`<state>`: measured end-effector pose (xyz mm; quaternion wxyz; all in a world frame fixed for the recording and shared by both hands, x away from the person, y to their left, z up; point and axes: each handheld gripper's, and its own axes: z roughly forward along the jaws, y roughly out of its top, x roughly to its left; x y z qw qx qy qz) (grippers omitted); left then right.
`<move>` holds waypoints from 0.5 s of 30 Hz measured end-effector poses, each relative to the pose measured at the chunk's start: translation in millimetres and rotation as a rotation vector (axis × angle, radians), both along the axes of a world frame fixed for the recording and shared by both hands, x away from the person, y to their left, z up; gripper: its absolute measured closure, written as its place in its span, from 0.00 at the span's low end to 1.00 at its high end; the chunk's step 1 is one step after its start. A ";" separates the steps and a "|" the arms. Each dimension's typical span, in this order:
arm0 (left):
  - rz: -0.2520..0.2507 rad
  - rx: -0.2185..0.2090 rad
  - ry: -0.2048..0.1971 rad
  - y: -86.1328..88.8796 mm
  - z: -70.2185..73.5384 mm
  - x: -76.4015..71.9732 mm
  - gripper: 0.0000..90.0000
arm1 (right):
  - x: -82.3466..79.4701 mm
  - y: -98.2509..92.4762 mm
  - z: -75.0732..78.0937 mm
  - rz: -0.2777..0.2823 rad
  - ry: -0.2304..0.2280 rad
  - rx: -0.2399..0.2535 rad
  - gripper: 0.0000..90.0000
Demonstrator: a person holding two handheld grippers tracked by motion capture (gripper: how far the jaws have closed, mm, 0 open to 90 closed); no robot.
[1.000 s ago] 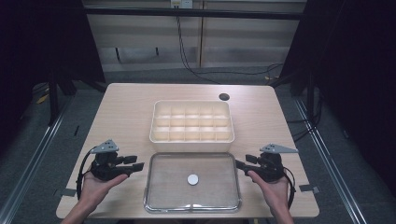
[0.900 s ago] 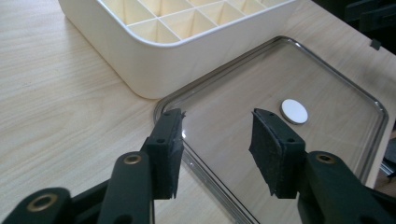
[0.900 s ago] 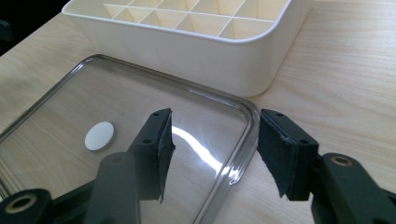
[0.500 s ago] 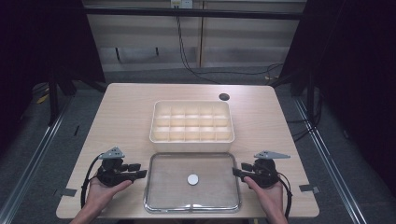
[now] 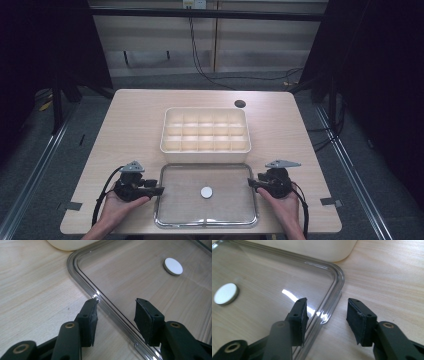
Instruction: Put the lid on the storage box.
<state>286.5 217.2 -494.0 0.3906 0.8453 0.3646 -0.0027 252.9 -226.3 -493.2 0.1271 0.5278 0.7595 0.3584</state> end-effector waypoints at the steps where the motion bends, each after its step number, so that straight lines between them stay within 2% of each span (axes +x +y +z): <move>1: 0.001 0.007 -0.001 -0.6 -0.2 0.4 0.58 | 0.4 0.2 -0.2 0.000 0.004 0.003 0.56; 9: -0.017 0.008 -0.003 -5.5 -1.6 -1.5 0.59 | 1.8 1.5 -2.5 0.001 -0.001 0.004 0.55; 12: -0.015 0.012 -0.013 -7.0 -1.8 -1.9 0.59 | 2.5 3.7 -4.3 0.016 -0.003 -0.014 0.55; 15: -0.023 0.008 -0.012 -7.4 -2.2 -1.2 0.59 | 2.9 5.3 -5.9 0.021 -0.006 -0.001 0.53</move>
